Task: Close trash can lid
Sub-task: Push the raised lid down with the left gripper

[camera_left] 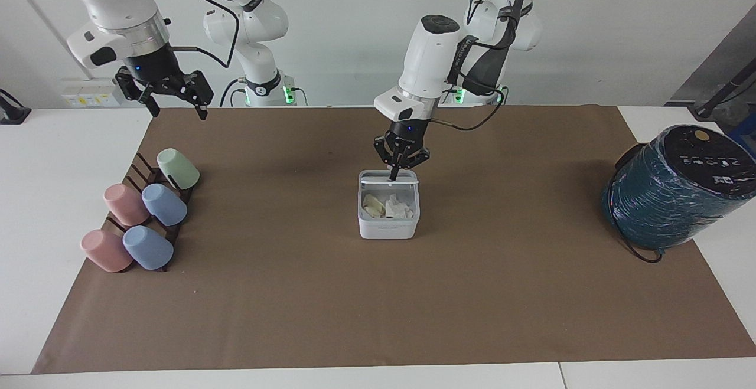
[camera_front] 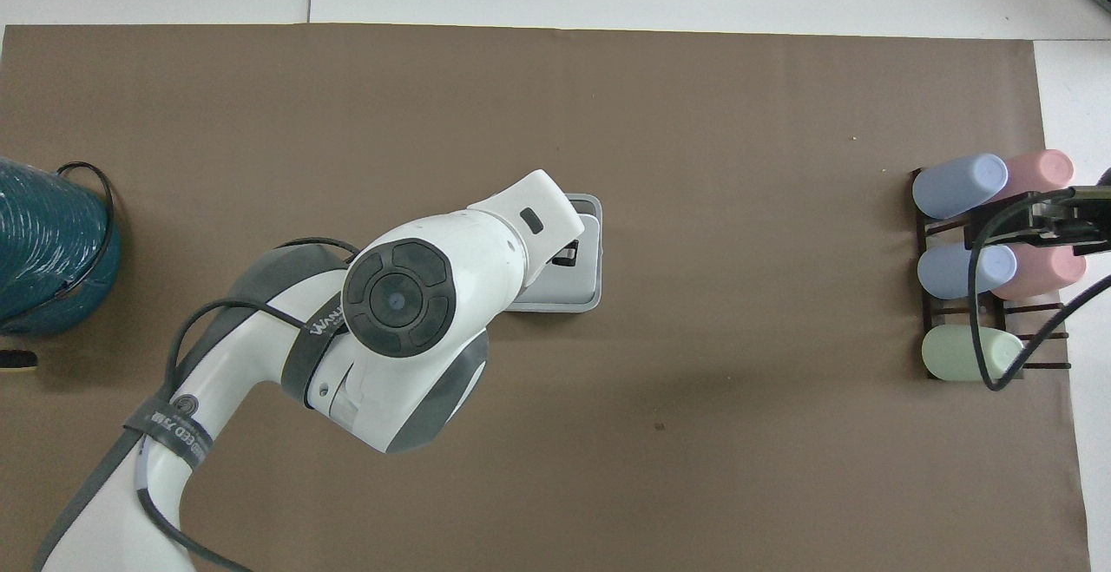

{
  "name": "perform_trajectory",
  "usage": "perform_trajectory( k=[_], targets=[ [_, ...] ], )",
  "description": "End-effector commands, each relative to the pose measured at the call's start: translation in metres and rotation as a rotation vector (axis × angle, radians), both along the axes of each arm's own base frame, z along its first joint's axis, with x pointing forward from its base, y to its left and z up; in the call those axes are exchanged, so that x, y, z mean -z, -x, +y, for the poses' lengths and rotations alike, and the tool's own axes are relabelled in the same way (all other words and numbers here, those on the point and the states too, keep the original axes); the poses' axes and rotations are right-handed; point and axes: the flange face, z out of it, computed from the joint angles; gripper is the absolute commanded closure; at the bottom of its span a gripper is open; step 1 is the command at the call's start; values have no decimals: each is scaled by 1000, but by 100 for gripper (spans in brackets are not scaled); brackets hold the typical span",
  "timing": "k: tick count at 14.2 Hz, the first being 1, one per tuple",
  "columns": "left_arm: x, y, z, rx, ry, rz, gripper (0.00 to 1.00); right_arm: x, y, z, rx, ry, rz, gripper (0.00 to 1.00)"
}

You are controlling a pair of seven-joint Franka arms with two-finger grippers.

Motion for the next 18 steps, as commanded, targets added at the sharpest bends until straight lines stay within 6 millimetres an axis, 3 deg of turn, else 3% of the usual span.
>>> perform_trajectory(
  k=[1,7,18],
  targets=[
    [19,-22,-13,11,-9,-25,100,-2,7,-3,-18,-19,10,0],
    [60,-38,-11,13,-11,-35,100,-2,6,-3,-18,-19,9,0],
    [76,-38,-11,13,-25,-16,100,-2,7,-3,-18,-19,10,0]
  ],
)
